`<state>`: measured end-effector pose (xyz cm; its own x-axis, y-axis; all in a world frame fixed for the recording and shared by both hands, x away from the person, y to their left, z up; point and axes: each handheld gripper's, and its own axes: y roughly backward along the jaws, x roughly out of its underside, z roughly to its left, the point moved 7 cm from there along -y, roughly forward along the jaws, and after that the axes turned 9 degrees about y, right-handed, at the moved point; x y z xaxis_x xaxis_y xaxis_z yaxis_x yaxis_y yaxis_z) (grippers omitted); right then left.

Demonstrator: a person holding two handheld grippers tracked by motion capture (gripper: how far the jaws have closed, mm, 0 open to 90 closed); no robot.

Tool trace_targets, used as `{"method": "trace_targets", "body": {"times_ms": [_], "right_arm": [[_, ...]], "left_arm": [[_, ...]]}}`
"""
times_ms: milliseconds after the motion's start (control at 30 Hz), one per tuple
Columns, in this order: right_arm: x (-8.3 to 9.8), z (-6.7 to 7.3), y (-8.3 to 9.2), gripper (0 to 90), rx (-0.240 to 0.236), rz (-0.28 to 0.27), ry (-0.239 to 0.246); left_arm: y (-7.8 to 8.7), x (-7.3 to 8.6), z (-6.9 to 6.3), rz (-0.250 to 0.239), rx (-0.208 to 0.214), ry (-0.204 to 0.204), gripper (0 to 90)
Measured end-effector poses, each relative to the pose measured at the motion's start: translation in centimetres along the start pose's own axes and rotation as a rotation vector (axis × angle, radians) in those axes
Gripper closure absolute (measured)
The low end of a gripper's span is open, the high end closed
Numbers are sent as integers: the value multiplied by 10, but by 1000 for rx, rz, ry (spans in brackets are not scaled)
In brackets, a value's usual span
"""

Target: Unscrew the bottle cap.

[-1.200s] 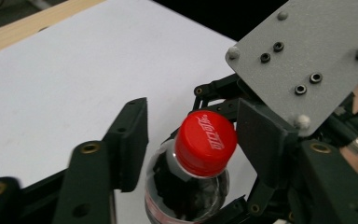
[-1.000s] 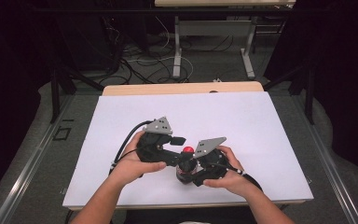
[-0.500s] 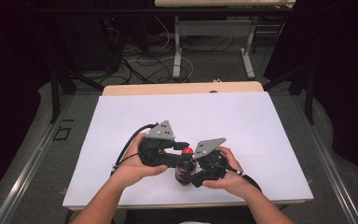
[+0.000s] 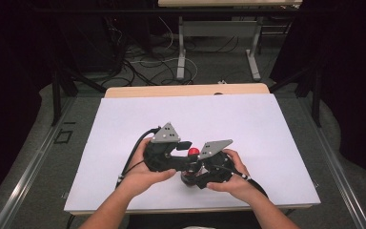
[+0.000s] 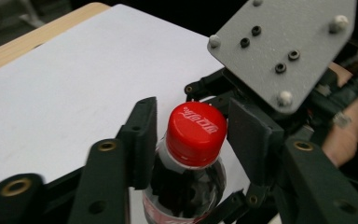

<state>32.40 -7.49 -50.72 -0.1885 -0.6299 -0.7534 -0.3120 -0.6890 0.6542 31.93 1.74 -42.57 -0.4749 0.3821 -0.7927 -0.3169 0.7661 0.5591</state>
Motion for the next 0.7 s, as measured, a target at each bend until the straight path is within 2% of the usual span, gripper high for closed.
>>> {"method": "trace_targets", "body": {"times_ms": [33,67,100,133,167,200,233,267,300,333,467,600,700], "right_arm": [[0,0,1,295,-13,-4,6],[-1,2,2,295,-35,-3,15],[-1,2,2,295,-35,-3,15],[-2,5,2,295,-54,-16,28],[-3,7,3,296,-75,-16,37],[-4,8,3,295,-74,-21,45],[-4,10,3,295,-85,-16,48],[-5,11,3,295,-87,-21,64],[-5,13,2,295,-91,-21,71],[-5,15,2,295,-101,-14,78],[-5,19,0,296,-116,-17,105],[-5,16,0,296,-89,-15,74],[-5,9,0,295,-32,-10,37]], "left_arm": [[4,0,3,7,63,-53,468],[4,0,3,7,63,-53,474],[7,-1,5,3,95,-76,474],[9,0,9,20,149,-88,480],[10,1,9,31,177,-95,491],[10,1,9,32,199,-100,495],[10,1,9,32,199,-100,508],[10,2,8,40,225,-107,540],[9,5,4,62,268,-131,551],[8,6,2,64,278,-139,566],[7,7,0,70,270,-157,613],[6,6,0,18,160,-93,614],[3,5,-1,-25,15,-35,616]]}}
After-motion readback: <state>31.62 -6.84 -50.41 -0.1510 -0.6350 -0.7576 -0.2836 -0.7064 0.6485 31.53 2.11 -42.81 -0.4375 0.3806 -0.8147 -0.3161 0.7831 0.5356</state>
